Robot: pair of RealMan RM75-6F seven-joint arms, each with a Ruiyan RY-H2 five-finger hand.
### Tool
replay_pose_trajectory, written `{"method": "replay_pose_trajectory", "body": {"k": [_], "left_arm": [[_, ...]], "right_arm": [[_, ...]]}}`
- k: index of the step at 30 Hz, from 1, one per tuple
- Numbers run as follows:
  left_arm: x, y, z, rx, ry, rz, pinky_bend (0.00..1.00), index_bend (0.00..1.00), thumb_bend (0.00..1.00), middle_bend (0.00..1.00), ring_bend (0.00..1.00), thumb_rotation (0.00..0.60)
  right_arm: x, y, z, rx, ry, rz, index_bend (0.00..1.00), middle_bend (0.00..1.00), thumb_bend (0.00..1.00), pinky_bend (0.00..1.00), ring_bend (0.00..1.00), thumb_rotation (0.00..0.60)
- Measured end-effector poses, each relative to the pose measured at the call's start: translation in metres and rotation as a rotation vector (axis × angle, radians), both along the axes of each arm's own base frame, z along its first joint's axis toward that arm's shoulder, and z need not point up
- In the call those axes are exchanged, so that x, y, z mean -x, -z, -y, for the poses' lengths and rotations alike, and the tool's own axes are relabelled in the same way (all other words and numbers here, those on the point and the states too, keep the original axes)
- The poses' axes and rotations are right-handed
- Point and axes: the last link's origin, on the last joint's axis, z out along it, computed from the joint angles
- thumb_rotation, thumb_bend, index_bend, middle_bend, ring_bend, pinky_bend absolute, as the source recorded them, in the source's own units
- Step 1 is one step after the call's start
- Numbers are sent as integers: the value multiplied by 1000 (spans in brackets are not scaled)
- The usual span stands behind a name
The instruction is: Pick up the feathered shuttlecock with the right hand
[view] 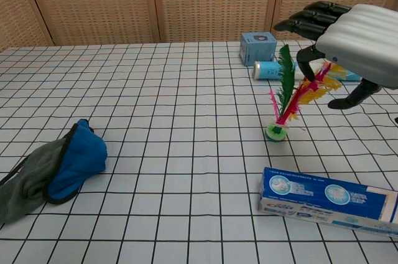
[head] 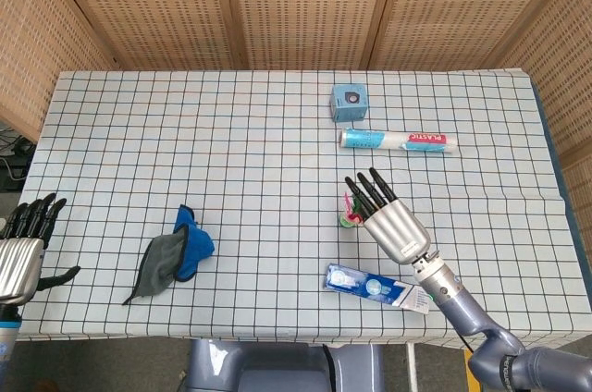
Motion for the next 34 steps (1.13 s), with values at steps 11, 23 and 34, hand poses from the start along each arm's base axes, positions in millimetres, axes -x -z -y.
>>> {"method": "replay_pose_trajectory", "body": {"k": [11, 23, 34], "left_arm": [[-3, -2, 6, 0, 22, 10, 0, 0, 0, 0, 0, 600], [-9, -7, 16, -18, 73, 13, 0, 0, 0, 0, 0, 600], [-14, -16, 31, -35, 112, 49, 0, 0, 0, 0, 0, 600]], "right_arm": [[3, -30, -8, 14, -36, 69, 0, 0, 0, 0, 0, 600], [56, -96, -32, 99, 89, 274, 0, 0, 0, 0, 0, 600], [147, -119, -84, 139, 478, 394, 0, 0, 0, 0, 0, 600]]}}
